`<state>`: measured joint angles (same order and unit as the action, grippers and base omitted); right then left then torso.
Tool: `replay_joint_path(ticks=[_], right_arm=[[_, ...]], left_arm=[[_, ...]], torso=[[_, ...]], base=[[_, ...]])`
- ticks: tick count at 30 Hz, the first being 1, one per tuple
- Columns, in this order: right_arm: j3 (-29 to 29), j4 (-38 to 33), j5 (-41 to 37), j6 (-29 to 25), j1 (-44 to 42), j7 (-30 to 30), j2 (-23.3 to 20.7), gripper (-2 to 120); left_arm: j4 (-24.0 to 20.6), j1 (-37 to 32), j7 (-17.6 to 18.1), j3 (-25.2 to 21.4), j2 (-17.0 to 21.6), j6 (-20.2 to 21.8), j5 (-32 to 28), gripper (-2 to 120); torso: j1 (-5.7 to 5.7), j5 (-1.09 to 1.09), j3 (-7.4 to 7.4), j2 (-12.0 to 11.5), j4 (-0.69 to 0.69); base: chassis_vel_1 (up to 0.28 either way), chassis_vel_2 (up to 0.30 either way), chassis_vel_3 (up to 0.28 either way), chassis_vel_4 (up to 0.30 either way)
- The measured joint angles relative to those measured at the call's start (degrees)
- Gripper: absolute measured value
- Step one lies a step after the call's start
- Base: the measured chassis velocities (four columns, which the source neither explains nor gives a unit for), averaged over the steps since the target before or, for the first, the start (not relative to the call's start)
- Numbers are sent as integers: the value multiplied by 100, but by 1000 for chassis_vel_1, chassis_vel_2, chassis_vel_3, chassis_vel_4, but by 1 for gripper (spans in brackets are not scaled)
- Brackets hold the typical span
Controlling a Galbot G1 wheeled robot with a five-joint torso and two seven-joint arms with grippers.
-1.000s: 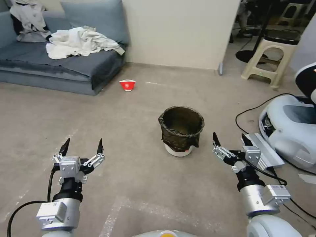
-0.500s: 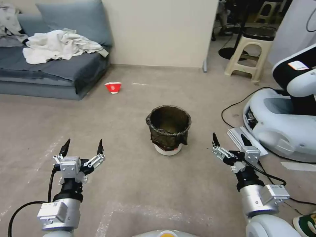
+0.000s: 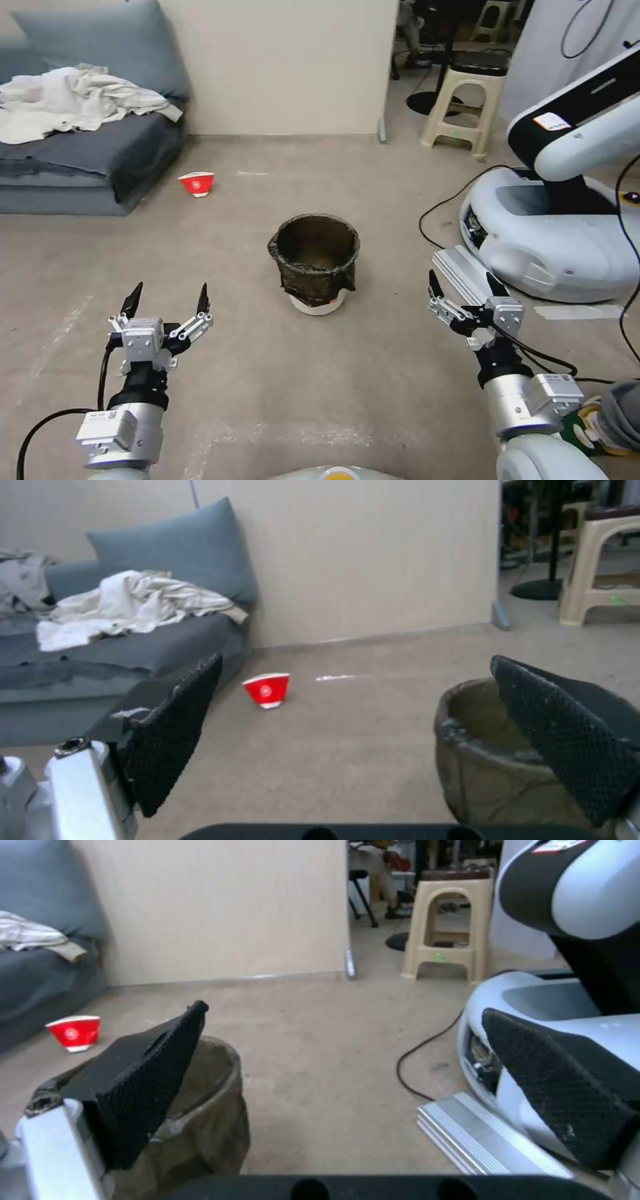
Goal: Pick up the trash can from the floor.
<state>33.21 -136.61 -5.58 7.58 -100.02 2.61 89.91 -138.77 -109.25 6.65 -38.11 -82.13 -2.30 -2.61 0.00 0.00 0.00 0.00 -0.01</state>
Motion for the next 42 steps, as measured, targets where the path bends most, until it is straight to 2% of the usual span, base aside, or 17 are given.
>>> replay_joint_path(ticks=[12,28,34,42], right_arm=[[0,-1,-6,-8,-5,15,-11,100],[-1,-5,-11,-9,-5,17,-12,100],[-16,22,-5,-28,-5,15,-6,100],[-29,65,0,-40,7,10,-5,100]], left_arm=[[11,-2,13,9,1,-16,-25,100],[12,-2,19,11,3,-16,-27,100],[93,124,15,-48,179,-9,-212,100],[104,161,9,-52,217,3,-247,100]], torso=[[-1,0,0,0,1],[0,0,0,0,1],[0,1,0,0,1],[0,0,0,0,1]], base=[[-4,3,5,-5],[-85,81,83,-83],[-71,72,68,-67],[-138,139,137,-144]])
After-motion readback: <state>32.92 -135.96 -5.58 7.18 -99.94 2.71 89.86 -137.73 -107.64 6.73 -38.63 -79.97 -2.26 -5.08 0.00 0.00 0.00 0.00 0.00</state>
